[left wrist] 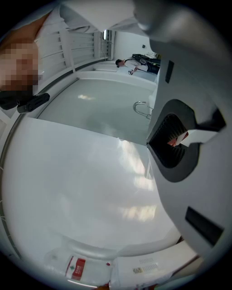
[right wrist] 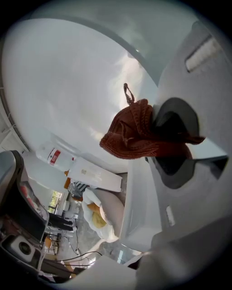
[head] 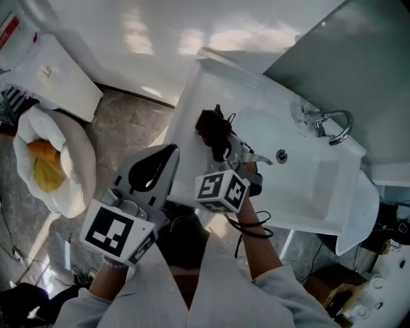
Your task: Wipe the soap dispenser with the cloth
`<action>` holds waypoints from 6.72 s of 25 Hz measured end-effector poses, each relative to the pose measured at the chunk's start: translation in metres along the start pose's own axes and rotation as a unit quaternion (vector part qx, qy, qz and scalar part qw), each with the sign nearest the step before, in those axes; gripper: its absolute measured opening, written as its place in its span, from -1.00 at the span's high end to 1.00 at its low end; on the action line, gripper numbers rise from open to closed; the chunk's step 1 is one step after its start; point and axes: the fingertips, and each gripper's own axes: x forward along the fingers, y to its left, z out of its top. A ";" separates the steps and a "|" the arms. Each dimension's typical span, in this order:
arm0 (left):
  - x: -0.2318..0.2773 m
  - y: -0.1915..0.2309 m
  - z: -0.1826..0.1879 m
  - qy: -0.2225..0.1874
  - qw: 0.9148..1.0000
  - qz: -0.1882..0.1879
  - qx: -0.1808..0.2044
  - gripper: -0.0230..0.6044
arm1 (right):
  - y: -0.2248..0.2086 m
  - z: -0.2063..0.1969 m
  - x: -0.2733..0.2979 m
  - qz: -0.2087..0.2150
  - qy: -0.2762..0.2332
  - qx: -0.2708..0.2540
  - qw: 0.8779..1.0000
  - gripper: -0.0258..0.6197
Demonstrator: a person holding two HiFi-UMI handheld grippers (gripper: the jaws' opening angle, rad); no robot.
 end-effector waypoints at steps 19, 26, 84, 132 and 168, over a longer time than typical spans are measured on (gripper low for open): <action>-0.005 -0.001 -0.010 0.004 1.000 0.027 -0.001 0.92 | 0.049 -0.032 0.029 0.019 0.039 -0.093 0.995 0.74; -0.008 -0.008 -0.014 0.005 1.000 0.030 0.001 0.91 | 0.075 -0.049 0.041 0.052 0.057 -0.117 0.990 0.74; -0.009 -0.025 -0.003 -0.004 1.000 0.009 0.003 0.92 | 0.038 -0.100 0.040 0.057 0.119 -0.023 0.991 0.74; -0.014 0.012 0.008 -0.013 1.000 0.010 0.003 0.92 | 0.041 0.011 0.047 0.177 0.040 0.524 0.832 0.75; 0.022 -0.006 0.004 -0.008 1.000 -0.030 0.000 0.92 | -0.052 -0.064 -0.002 0.022 0.031 0.311 0.950 0.75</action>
